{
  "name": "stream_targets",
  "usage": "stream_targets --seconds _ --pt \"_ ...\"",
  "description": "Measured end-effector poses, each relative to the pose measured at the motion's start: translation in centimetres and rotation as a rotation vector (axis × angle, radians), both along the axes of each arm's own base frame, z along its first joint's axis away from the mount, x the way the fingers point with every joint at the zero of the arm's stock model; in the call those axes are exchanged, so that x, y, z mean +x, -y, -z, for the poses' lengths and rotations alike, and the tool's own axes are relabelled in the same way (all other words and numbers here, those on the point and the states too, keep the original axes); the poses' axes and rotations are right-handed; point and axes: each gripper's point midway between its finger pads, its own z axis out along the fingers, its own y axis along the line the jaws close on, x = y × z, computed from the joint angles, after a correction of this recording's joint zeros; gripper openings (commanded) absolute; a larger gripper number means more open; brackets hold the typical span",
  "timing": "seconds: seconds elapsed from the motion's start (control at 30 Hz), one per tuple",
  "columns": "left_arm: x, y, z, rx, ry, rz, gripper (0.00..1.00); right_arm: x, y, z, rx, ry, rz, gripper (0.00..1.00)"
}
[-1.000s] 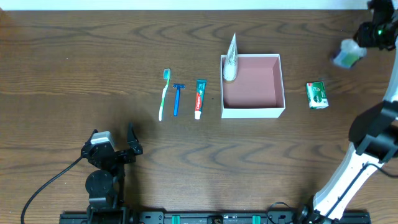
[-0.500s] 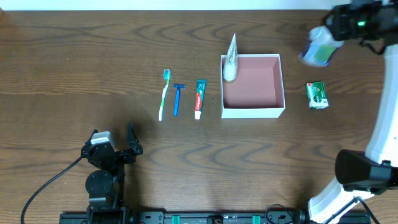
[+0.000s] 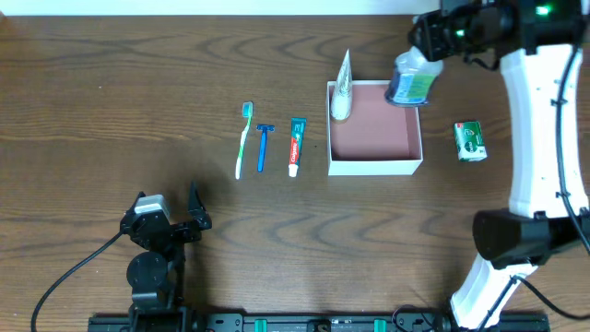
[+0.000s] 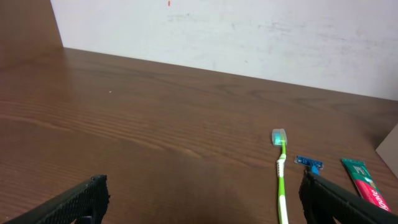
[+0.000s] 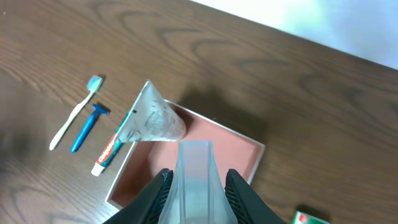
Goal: Pack container
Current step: 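Lift the pump bottle and lower it into the box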
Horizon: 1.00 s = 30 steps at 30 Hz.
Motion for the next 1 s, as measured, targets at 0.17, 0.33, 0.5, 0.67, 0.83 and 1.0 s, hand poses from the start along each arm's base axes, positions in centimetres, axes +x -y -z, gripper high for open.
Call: stream_targets --seconds 0.17,0.33,0.5,0.67,0.83,1.0 --pt "0.0 0.0 0.0 0.000 0.000 0.000 0.98 0.8 -1.2 2.3 -0.005 -0.046 -0.020 0.31" --pt "0.0 0.0 0.0 0.000 0.000 0.000 0.98 1.6 -1.7 4.1 -0.010 -0.077 -0.029 0.31" --pt "0.0 0.0 0.0 0.000 0.000 0.000 0.98 1.9 -2.3 5.5 -0.015 -0.107 -0.040 0.33" --pt "0.0 0.0 0.0 0.000 0.000 0.000 0.98 2.4 -2.9 7.2 -0.019 -0.137 -0.048 0.33" --pt "0.0 0.0 0.0 0.000 0.000 0.000 0.98 2.6 -3.1 7.8 -0.021 -0.147 -0.050 0.35" --pt "0.0 0.0 0.0 0.000 0.000 0.000 0.98 2.7 -3.4 7.8 -0.020 -0.139 -0.055 0.35"
